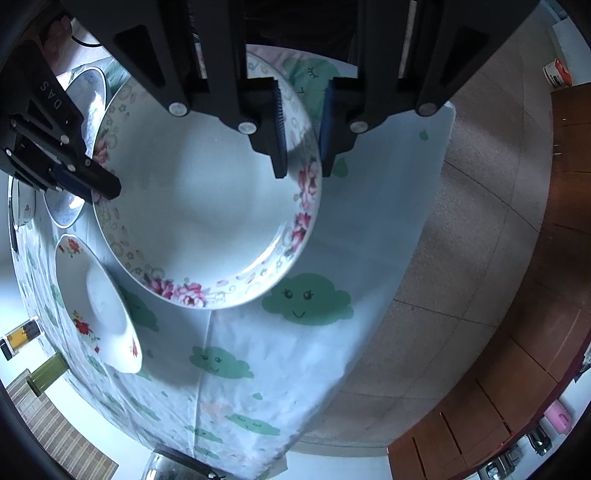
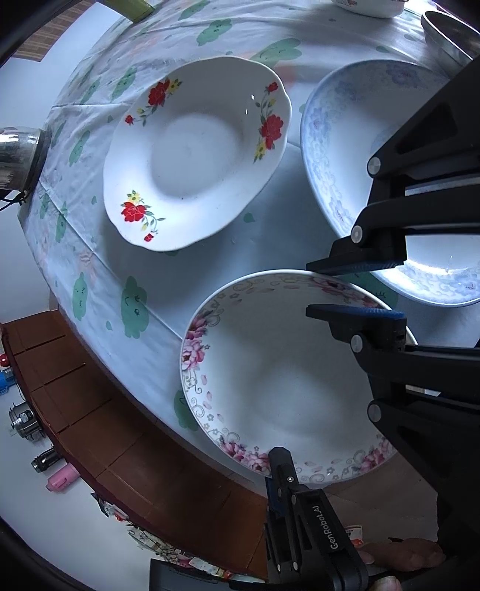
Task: Organize plates and bowls
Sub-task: 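Close the left gripper on the pink-floral plate rim while the right gripper grips it too, then lift the pink-floral plate with both grippers and carry it over the blue-patterned plate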
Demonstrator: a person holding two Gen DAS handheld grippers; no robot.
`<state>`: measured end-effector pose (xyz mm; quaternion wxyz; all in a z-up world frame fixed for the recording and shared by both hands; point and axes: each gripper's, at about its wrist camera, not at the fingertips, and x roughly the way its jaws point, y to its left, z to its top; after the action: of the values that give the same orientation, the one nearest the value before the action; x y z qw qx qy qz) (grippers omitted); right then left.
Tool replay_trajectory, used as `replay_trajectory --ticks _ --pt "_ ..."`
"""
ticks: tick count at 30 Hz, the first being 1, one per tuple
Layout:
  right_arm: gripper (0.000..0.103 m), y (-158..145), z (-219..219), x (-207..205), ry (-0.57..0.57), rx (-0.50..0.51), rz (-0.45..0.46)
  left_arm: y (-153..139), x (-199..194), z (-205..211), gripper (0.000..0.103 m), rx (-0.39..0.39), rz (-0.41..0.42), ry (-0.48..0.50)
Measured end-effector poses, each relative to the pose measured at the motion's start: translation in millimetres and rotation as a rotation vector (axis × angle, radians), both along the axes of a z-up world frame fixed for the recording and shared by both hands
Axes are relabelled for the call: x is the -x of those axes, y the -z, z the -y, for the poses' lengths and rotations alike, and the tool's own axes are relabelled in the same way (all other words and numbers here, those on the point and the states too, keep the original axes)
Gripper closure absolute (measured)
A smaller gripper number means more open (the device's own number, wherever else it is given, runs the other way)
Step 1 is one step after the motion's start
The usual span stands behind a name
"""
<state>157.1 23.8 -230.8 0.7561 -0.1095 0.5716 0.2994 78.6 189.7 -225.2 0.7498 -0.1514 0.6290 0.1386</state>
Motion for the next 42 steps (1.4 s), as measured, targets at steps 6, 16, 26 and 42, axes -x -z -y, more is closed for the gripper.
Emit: replay_trajectory --ticks 6,16,26,42 --pt "0.086 -3 3 3 -0.009 -0.007 0.009 1 5 7 0.089 -0.014 0.011 0.001" --pt "0.086 -14 9 8 -0.007 -0.027 0.029 -10 12 20 0.089 -0.033 0.038 0.003" --pt "0.086 -25 20 10 0.010 -0.045 0.048 -22 12 29 0.089 -0.047 0.057 0.022" --pt "0.086 -31 42 15 0.037 -0.058 0.070 -31 8 51 0.089 -0.062 0.080 0.051"
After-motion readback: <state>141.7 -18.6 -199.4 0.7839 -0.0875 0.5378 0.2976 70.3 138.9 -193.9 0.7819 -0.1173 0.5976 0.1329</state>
